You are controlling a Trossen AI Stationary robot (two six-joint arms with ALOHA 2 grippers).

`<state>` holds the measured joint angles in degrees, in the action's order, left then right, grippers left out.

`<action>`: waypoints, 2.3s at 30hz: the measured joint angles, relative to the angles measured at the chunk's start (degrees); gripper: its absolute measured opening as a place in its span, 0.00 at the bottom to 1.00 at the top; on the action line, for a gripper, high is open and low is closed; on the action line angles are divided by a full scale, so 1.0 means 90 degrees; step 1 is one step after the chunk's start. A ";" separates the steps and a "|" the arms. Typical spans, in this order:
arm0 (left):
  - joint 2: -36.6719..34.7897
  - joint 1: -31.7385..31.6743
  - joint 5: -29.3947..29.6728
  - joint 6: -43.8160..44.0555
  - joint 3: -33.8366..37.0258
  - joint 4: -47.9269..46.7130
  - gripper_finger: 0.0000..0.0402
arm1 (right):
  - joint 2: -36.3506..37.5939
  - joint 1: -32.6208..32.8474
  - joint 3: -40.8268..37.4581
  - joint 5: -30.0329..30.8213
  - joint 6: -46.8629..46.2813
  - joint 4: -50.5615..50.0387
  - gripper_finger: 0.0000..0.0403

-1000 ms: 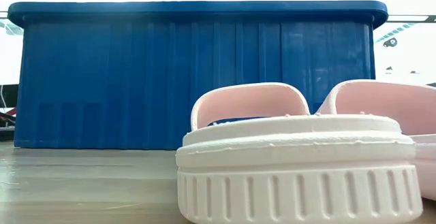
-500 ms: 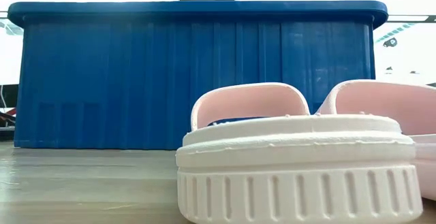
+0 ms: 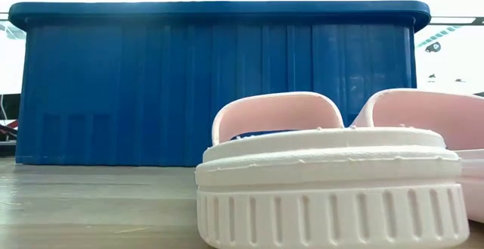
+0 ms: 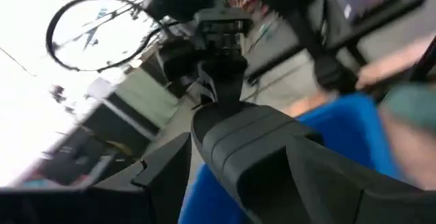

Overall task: Pick and place slides into bin
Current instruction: Put the black slide into the blue bin

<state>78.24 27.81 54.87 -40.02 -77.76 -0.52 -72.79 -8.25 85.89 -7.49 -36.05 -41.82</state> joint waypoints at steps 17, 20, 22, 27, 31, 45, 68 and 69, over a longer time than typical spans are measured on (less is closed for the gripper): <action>0.1654 -0.0290 0.1359 -0.3772 -0.0656 0.0389 0.56 | -0.0257 -0.0442 -0.0012 -0.0557 0.0007 0.0008 0.06; 0.1779 -0.0381 0.1440 -0.3780 -0.0764 0.0389 0.56 | -0.0257 -0.0439 -0.0012 -0.0748 0.0005 0.0000 0.06; 0.1816 -0.0388 0.1450 -0.3802 -0.0793 0.0394 0.56 | -0.0257 -0.0439 -0.0012 -0.0818 0.0020 -0.0004 0.06; 0.1846 -0.0374 0.1474 -0.3822 -0.0794 0.0385 0.56 | -0.0257 -0.0456 -0.0015 -0.0821 0.0186 -0.0061 0.06; 0.1804 -0.0347 0.1639 -0.3827 -0.0797 0.0387 0.56 | -0.0257 -0.0549 -0.0017 -0.0879 0.0296 -0.0302 0.06; 0.1989 -0.0549 0.0770 -0.4116 -0.0832 0.0404 0.56 | -0.0257 -0.0561 -0.0022 -0.1189 0.0323 -0.0289 0.06; 0.2009 -0.0515 0.0968 -0.4150 -0.0784 0.0115 0.56 | -0.0163 -0.0985 -0.0024 -0.1848 0.0311 -0.0410 0.06; 0.2010 -0.0516 0.0959 -0.4152 -0.0782 0.0117 0.56 | -0.0163 -0.0957 -0.0024 -0.1838 0.0300 -0.0403 0.06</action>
<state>96.33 23.17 63.50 -77.38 -84.79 0.54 -74.26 -16.87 85.67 -24.03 -33.35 -45.45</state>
